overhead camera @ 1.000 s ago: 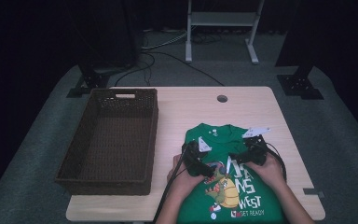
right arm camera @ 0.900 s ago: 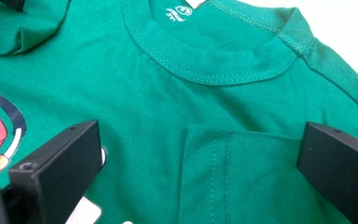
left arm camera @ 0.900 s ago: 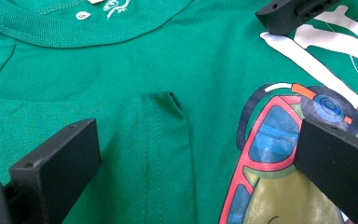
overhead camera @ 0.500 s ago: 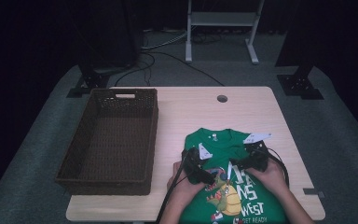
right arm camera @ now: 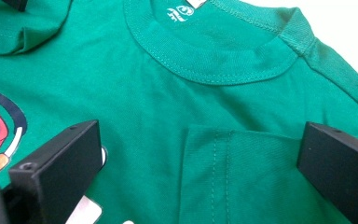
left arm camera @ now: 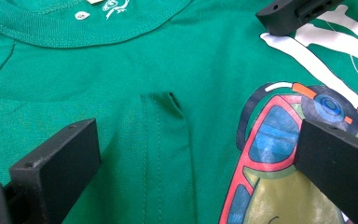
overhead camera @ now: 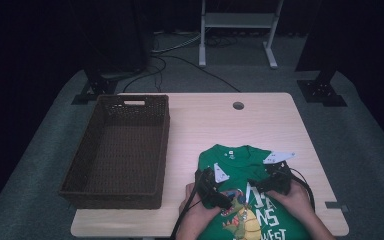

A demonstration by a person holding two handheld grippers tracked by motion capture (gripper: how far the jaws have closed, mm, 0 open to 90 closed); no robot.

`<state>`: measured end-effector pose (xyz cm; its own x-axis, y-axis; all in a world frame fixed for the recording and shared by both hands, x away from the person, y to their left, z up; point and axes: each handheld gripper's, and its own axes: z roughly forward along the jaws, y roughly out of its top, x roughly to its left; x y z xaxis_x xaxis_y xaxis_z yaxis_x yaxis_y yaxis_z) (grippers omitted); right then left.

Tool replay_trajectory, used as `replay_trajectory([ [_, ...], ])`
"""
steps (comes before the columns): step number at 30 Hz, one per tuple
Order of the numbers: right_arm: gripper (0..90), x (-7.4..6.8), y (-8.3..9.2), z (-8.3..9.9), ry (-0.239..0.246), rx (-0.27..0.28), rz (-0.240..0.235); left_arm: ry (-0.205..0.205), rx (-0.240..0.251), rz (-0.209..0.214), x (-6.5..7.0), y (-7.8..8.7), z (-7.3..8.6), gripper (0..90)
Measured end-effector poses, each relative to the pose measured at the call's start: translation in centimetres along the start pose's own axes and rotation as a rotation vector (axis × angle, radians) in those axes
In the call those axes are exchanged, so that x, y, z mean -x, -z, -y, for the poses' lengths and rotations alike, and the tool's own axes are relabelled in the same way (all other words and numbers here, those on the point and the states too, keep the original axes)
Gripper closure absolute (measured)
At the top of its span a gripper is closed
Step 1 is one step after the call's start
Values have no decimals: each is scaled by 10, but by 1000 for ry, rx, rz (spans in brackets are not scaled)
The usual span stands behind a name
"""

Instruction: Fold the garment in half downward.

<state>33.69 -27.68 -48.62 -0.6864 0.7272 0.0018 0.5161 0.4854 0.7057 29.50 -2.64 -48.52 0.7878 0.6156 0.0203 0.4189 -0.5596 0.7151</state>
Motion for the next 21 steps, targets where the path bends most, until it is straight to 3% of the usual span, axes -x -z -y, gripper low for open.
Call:
replay_trajectory([
  [15, 0, -22, 14, 14, 21, -7, -19, 0, 2, 1, 26, 16, 15, 0],
  [21, 0, -26, 17, 17, 28, -5, -25, -35, 13, -7, 30, 19, 16, 0],
])
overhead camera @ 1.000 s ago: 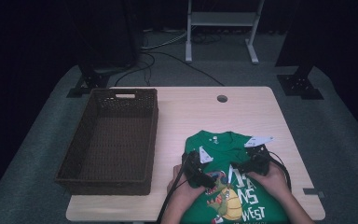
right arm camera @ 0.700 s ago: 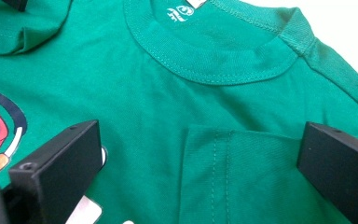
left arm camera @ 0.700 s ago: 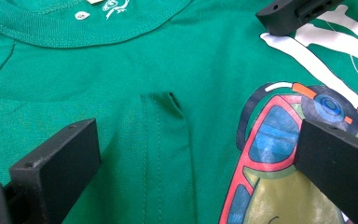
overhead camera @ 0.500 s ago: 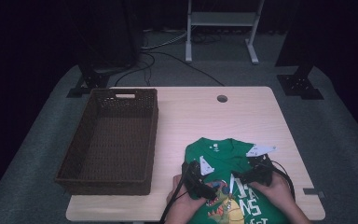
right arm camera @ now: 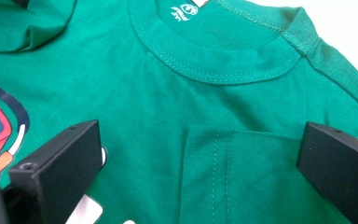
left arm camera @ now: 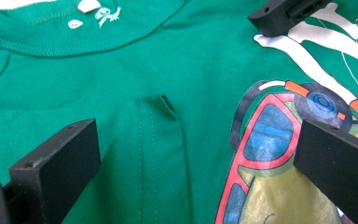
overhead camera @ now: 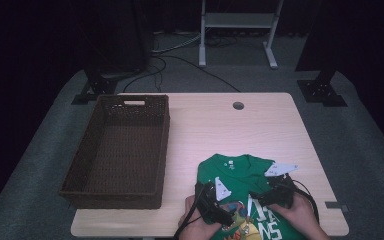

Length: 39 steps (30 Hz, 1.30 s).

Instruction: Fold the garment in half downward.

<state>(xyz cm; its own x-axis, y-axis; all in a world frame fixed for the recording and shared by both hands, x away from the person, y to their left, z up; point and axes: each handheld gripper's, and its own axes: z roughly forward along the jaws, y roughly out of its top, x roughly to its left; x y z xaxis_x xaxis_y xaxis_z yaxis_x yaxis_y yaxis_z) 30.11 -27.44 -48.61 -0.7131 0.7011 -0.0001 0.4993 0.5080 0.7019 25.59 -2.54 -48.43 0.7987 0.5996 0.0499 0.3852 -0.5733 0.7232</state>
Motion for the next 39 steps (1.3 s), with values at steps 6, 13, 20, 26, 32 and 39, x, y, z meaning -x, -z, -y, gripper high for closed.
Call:
replay_trajectory([
  [6, 0, -4, 4, 4, 2, -1, -6, 7, 11, 13, -6, 4, -4, 0],
  [13, 0, -7, 6, 6, 9, -2, -12, 12, 22, 17, -13, 10, -11, 0],
  [20, 0, -8, 8, 8, 14, -3, -17, 14, 38, 27, -23, 11, -18, 0],
  [26, 0, -9, 10, 10, 21, -5, -23, 20, 62, 20, -34, 11, -22, 0],
  [32, 0, -10, 12, 12, 28, -5, -30, 20, 81, -1, -46, 13, -28, 0],
  [39, 0, -11, 15, 15, 29, -6, -33, 14, 106, -11, -61, 12, -33, 0],
])
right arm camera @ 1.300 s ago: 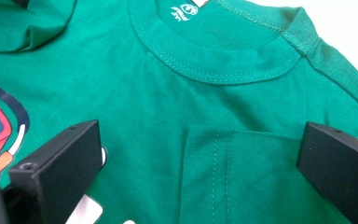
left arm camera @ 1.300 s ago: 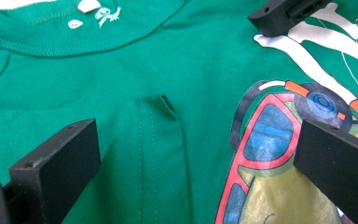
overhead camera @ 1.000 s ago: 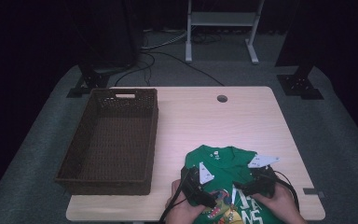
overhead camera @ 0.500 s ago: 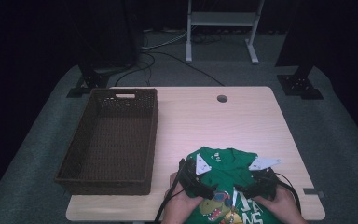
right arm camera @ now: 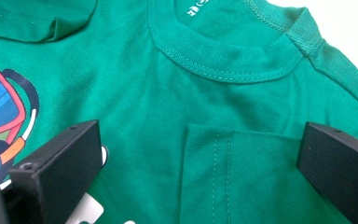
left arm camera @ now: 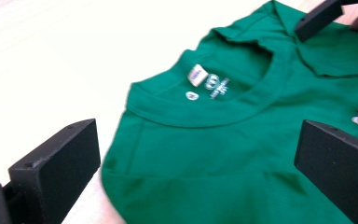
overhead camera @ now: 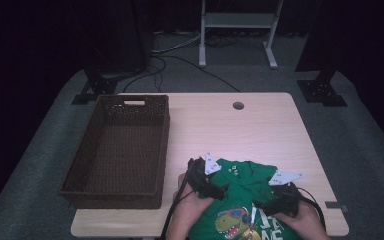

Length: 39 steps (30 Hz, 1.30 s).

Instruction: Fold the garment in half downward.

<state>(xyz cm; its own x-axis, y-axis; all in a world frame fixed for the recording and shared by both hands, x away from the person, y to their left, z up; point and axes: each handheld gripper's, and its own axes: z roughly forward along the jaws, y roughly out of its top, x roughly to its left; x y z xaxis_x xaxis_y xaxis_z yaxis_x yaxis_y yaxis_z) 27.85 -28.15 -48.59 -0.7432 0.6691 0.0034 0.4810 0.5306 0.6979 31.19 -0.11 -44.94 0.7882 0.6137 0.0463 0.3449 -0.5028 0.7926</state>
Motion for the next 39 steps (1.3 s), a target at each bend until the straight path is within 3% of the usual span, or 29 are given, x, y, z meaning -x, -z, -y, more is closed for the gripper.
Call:
replay_trajectory([
  [8, 0, 0, 1, 0, -3, -4, 3, -1, -27, 3, -18, -10, -4, 0],
  [12, 0, 0, 1, 0, -3, -5, 3, 9, -15, 11, -26, -16, -4, 0],
  [16, 0, 0, 1, 0, -4, -7, 5, -6, -54, 9, -32, -20, -6, 0],
  [20, 0, 0, 1, 0, -9, -9, 11, -2, -41, 4, -39, -22, -7, 0],
  [27, 0, 2, 3, 1, -13, -12, 15, 9, -71, 12, -55, -26, -7, 0],
  [33, 0, 4, 4, 3, -18, -15, 20, 47, -85, 9, -69, -35, 2, 0],
  [39, 0, 4, 4, 3, -17, -16, 19, 60, -125, 5, -76, -42, 11, 0],
])
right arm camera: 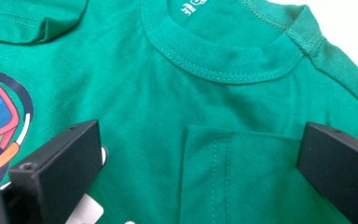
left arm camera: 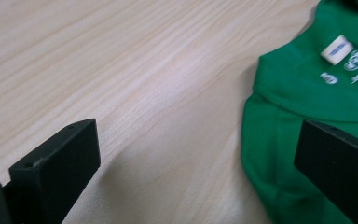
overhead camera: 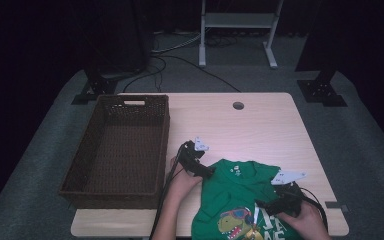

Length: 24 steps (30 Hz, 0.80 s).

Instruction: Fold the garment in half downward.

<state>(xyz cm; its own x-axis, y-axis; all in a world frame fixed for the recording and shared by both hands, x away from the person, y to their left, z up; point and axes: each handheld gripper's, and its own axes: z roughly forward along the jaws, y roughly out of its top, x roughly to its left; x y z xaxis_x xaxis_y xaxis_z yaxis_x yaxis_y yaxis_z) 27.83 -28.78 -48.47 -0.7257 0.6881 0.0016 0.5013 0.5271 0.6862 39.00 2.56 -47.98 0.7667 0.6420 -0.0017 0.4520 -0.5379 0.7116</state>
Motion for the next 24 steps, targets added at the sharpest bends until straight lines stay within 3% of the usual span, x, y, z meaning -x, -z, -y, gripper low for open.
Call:
replay_trajectory([
  [6, 0, 0, 0, 0, -2, 2, 1, 4, -7, -17, -4, -1, 3, 0],
  [17, 0, 1, -1, -7, -2, -52, 5, 11, 6, -24, -4, 2, 8, 0],
  [24, 0, 4, -1, -9, 25, -67, -16, 9, 5, -24, -4, 2, 8, 0],
])
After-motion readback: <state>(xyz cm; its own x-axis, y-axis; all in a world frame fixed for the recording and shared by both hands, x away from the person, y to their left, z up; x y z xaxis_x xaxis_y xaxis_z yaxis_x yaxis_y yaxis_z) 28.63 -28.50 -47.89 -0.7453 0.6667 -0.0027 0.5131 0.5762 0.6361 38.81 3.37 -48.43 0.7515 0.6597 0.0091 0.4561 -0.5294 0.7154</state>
